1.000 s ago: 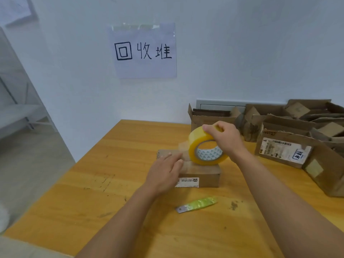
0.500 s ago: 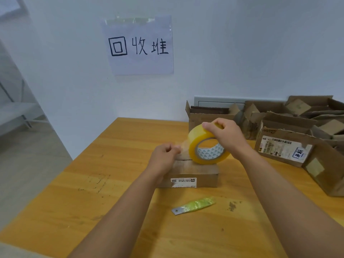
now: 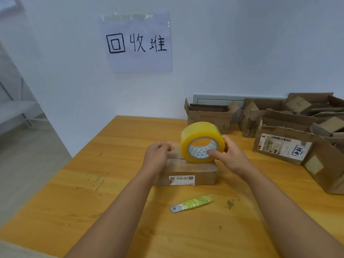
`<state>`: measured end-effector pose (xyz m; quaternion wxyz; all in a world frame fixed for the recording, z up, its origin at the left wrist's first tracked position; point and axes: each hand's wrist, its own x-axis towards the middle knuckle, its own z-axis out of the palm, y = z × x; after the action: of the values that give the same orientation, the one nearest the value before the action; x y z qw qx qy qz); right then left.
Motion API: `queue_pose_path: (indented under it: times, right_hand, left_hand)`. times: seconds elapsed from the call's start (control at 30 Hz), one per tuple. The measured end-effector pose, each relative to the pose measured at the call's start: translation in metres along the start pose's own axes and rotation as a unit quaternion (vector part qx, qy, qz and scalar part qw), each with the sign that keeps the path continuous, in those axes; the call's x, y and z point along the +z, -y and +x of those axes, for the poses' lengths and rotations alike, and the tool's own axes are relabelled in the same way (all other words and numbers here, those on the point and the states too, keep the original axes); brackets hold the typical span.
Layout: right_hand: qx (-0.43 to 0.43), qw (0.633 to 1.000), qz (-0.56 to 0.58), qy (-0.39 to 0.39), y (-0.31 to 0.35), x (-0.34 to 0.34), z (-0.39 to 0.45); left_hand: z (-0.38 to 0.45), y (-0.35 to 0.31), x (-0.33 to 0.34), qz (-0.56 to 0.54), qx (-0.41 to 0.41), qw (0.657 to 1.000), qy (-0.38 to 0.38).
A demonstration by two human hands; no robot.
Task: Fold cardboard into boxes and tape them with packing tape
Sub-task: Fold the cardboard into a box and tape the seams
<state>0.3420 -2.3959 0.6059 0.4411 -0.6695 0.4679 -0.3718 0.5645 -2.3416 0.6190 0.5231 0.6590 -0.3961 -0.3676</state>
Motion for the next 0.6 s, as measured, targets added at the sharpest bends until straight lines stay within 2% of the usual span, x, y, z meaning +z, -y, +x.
queue_pose_path:
  times: [0.1,0.2,0.3,0.5,0.6]
  right_hand:
    - [0.01,0.998,0.041,-0.047,-0.001,0.003,-0.001]
    - [0.011,0.992,0.072,-0.101,0.001,-0.003,-0.005]
    - [-0.002,0.99,0.096,-0.104,0.003,-0.003,-0.006]
    - [-0.07,0.978,0.085,-0.175,-0.004,-0.001,-0.006]
    - [-0.056,0.98,0.086,-0.172,-0.011,0.008,-0.01]
  left_hand:
    - [-0.001,0.003,0.002,0.03,0.016,0.999,-0.02]
    - [0.0,0.005,-0.001,-0.007,0.012,0.999,-0.05]
    - [0.0,0.005,-0.003,0.002,0.013,0.999,-0.042]
    - [-0.002,0.006,-0.003,0.023,0.021,0.999,-0.037]
    - [-0.001,0.005,-0.002,-0.004,0.014,0.998,-0.053]
